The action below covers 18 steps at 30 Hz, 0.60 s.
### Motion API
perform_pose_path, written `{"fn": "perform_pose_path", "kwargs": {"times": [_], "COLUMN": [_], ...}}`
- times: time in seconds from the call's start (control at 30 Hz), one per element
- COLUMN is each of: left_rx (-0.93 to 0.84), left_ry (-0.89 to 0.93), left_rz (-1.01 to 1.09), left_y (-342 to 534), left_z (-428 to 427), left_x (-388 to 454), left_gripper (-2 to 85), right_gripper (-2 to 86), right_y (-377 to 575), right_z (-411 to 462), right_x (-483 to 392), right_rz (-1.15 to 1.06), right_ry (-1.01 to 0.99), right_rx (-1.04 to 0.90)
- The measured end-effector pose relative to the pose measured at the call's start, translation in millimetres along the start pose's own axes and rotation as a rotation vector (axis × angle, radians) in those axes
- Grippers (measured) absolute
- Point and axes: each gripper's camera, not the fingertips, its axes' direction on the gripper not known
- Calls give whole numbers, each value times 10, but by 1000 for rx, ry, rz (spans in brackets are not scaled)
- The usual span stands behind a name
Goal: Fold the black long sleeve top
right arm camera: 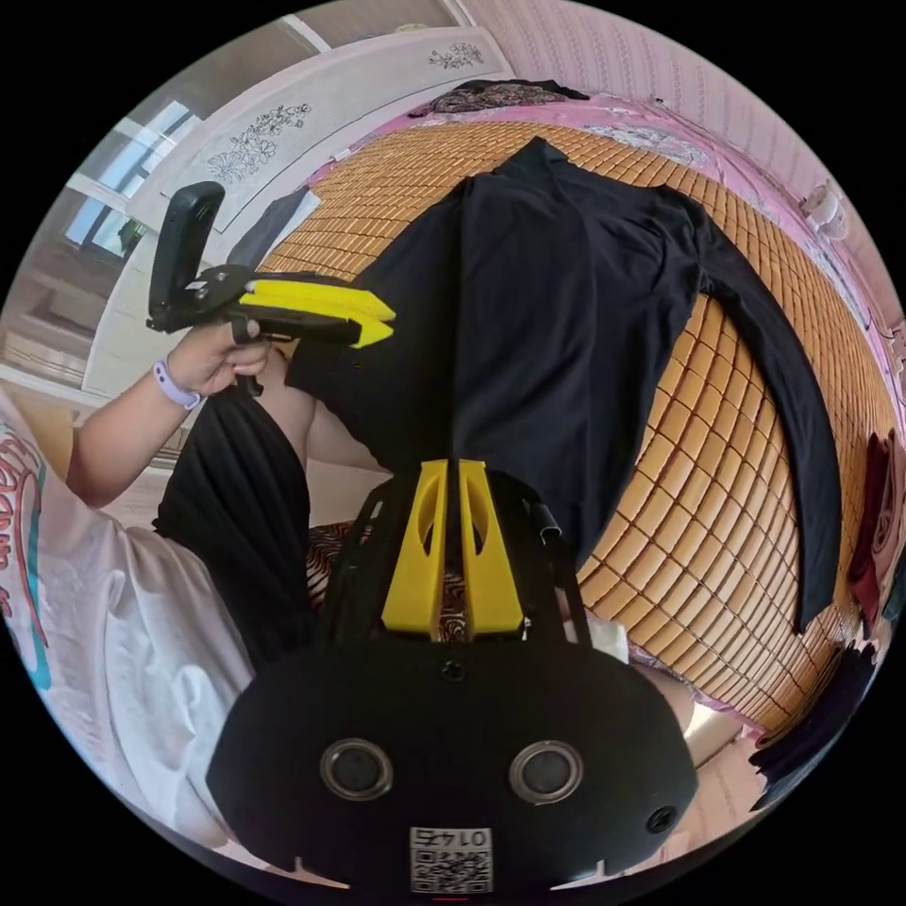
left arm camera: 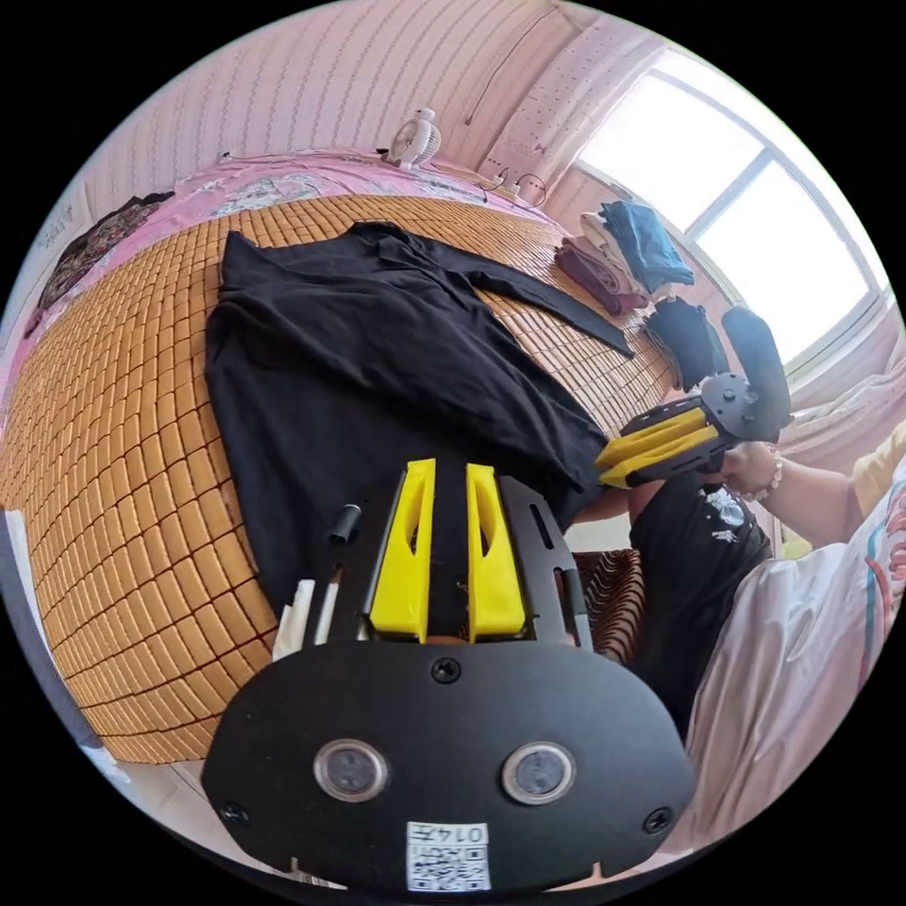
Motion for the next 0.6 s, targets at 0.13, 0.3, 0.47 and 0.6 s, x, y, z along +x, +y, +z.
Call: {"fn": "perform_pose_path", "kwargs": {"times": [0.13, 0.3, 0.47, 0.6], "left_rx": [43, 67, 83, 37], "left_ry": [-176, -286, -404, -494], "left_rz": [2, -3, 42, 57], "left_y": [-71, -398, -787, -1013], "left_z": [-92, -34, 247, 578], "left_x": [-503, -1071, -1403, -1647], "left_gripper": [62, 60, 55, 56], "right_gripper": [76, 77, 77, 85], "right_y": [-28, -824, -2030, -3033], "right_z": [-44, -361, -402, -183], "right_x": [119, 401, 678, 810], "right_rz": [-31, -117, -112, -86], "right_ry": [16, 36, 54, 94], "right_rx": [-51, 70, 203, 194]}}
